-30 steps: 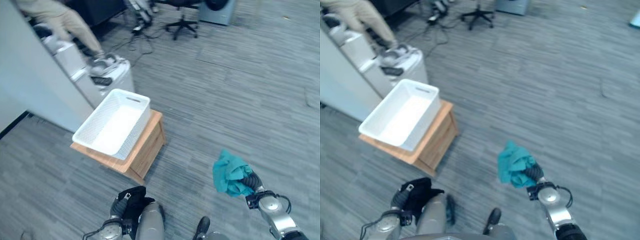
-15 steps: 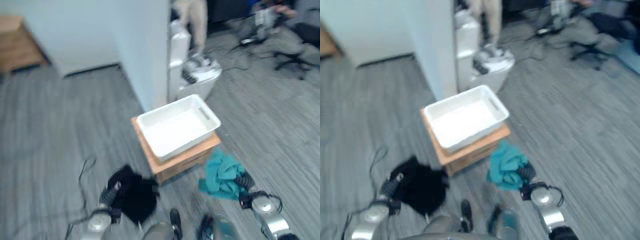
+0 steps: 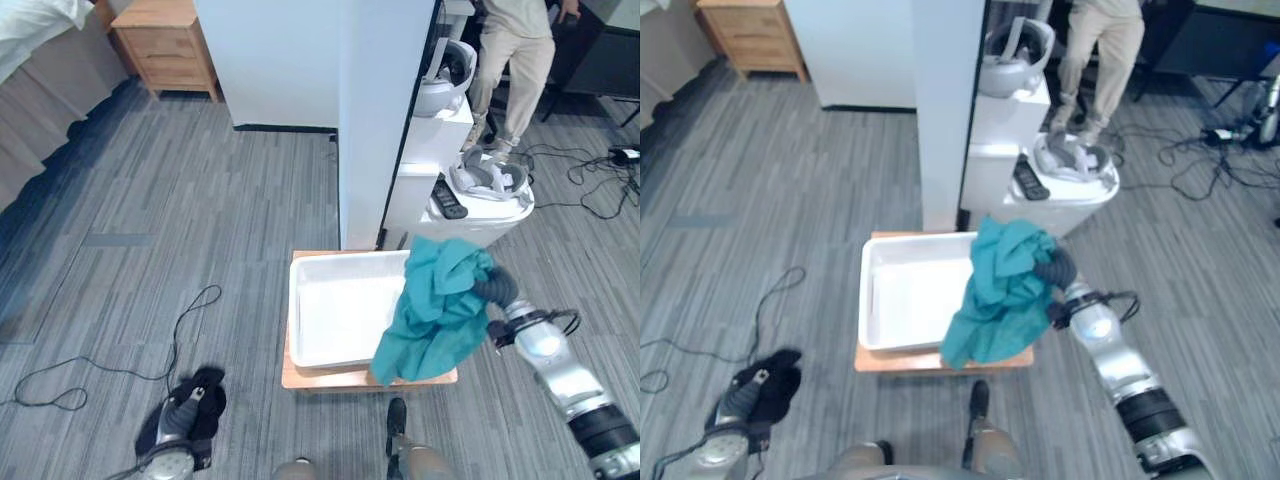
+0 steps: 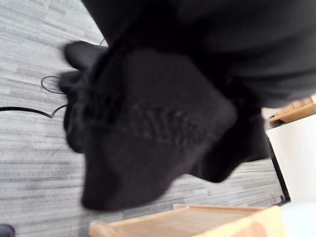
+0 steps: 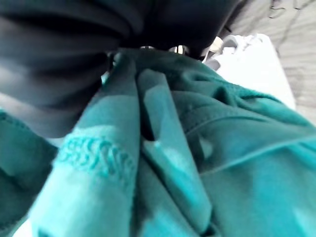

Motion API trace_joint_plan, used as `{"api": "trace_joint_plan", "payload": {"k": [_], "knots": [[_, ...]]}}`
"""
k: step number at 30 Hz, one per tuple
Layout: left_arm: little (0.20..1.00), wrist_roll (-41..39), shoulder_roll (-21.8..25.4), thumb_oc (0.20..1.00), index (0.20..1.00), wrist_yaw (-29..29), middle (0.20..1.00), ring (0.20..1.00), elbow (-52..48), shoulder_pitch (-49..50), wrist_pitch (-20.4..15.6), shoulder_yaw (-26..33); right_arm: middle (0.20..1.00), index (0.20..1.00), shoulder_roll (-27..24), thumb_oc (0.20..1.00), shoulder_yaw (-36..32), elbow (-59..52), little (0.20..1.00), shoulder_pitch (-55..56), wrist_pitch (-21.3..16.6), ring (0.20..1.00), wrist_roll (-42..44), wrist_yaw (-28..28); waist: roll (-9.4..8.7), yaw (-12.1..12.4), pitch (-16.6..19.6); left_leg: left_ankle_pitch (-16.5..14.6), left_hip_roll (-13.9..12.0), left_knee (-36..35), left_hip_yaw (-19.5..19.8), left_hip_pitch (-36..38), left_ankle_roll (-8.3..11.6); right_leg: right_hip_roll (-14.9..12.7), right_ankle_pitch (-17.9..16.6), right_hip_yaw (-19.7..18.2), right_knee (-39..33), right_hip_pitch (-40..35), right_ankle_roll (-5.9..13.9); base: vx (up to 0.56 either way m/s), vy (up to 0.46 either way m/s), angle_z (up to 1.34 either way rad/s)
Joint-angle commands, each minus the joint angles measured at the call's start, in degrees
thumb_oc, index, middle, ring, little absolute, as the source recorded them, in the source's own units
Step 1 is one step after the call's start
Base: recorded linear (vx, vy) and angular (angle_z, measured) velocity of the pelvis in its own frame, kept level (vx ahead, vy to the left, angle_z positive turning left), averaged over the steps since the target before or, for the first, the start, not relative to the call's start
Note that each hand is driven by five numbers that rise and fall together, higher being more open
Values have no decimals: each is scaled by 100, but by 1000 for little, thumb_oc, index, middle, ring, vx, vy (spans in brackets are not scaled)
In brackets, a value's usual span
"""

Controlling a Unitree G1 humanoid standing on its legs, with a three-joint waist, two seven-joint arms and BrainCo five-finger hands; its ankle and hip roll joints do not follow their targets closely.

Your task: Tidy up the quilt and then pick up the clothes from the bed and put them into the laundry hamper.

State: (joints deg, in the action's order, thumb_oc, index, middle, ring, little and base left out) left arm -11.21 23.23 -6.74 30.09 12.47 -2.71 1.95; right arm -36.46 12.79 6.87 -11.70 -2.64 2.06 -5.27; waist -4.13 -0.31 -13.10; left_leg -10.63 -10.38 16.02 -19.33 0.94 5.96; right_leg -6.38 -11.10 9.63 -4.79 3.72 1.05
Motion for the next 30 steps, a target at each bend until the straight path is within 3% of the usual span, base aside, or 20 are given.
{"api": "trace_joint_plan", "payload": {"k": [1, 2, 3, 5, 7, 10, 20, 21, 22, 27, 30], "knots": [[200, -274, 345, 200, 200, 32, 200, 200, 194, -435, -430, -41, 200, 200, -241, 200, -171, -555, 200, -941, -420, 200, -189, -198, 134, 20, -215, 892, -39, -836, 69, -97, -34, -415, 1121, 244, -21, -749, 642, 145, -162, 40], [200, -300, 381, 200, 200, 29, 200, 200, 239, -423, -443, -48, 200, 200, -242, 200, -101, -602, 200, -987, -441, 200, -181, -180, 164, 57, -227, 831, 185, -906, 211, -246, -87, -354, 1138, 249, -21, -746, 650, 48, -61, -39], [200, -300, 382, 200, 200, 30, 200, 200, 241, -425, -444, -45, 200, 200, -240, 200, -99, -601, 200, -992, -441, 200, -180, -180, 157, 48, -204, 854, 195, -920, 215, -274, -94, -361, 1128, 253, -21, -715, 650, 53, -48, -51], [200, -300, 441, 200, 200, 160, 200, 200, 327, -400, -407, -103, 200, 200, -384, 200, 46, -616, 200, -1283, -468, 200, -268, -69, 300, 25, -173, 964, 148, -1437, -16, -98, -78, -261, 1175, 382, -21, -669, 666, 68, -3, -39], [200, -310, 503, 200, 200, 161, 200, 200, 439, -445, -432, -116, 200, 200, -329, 200, 245, -500, 200, -1560, -477, 200, -232, -91, 325, 70, -185, 1078, 189, -1646, 81, -11, -48, -216, 1157, 339, -21, -592, 666, 26, -8, -30], [200, -357, 630, 200, 200, 182, 200, 200, 493, -624, -503, -255, 200, 200, -305, 200, 550, -209, 200, -1895, -467, 200, -179, -100, 366, 76, -221, 1328, 78, -2031, -109, 108, 42, -199, 1085, 438, -21, -452, 682, 26, -45, 1], [200, -534, 657, 200, 200, 177, 200, 200, 239, -802, -658, -252, 200, 200, 101, 200, 953, 718, 200, -1440, -360, 200, -635, 28, 617, 166, -301, 1429, -19, -2102, -29, 81, 142, -239, 1088, 617, -21, -421, 690, 32, -2, 7], [200, -555, 725, 200, 200, 164, 200, 200, 153, -882, -719, -260, 517, 517, 120, 517, 1061, 963, 517, -1501, -320, 517, -801, -4, 638, 180, -298, 1437, -30, -2102, -2, 73, 155, -239, 1100, 640, -21, -436, 689, 8, -16, 21], [200, -619, 801, 200, 200, 162, 200, 200, 41, -1000, -779, -266, 1000, 1000, 116, 1000, 1206, 1224, 1000, -1612, -299, 1000, -1039, -46, 650, 193, -302, 1440, -33, -2102, 26, 71, 166, -240, 1114, 652, -21, -455, 686, 4, -20, 25], [200, -768, 1393, 200, 200, 97, 200, 200, -846, -1469, -1178, -35, 1000, 1000, -483, 1000, 1370, 894, 1000, -1738, -218, 1000, -2334, -153, 653, 153, -219, 1409, -46, -2102, 197, 157, 191, -232, 1187, 713, -21, -648, 670, 6, -13, 21], [200, -701, 1442, 200, 200, -23, 200, 200, -1261, -1483, -1319, 195, 1000, 1000, -659, 1000, 1213, 563, 1000, -1423, -317, 1000, -2996, -283, 597, 87, -104, 1319, -17, -2102, 219, 270, 160, -232, 1203, 671, -21, -732, 674, -1, 2, 6]]}}
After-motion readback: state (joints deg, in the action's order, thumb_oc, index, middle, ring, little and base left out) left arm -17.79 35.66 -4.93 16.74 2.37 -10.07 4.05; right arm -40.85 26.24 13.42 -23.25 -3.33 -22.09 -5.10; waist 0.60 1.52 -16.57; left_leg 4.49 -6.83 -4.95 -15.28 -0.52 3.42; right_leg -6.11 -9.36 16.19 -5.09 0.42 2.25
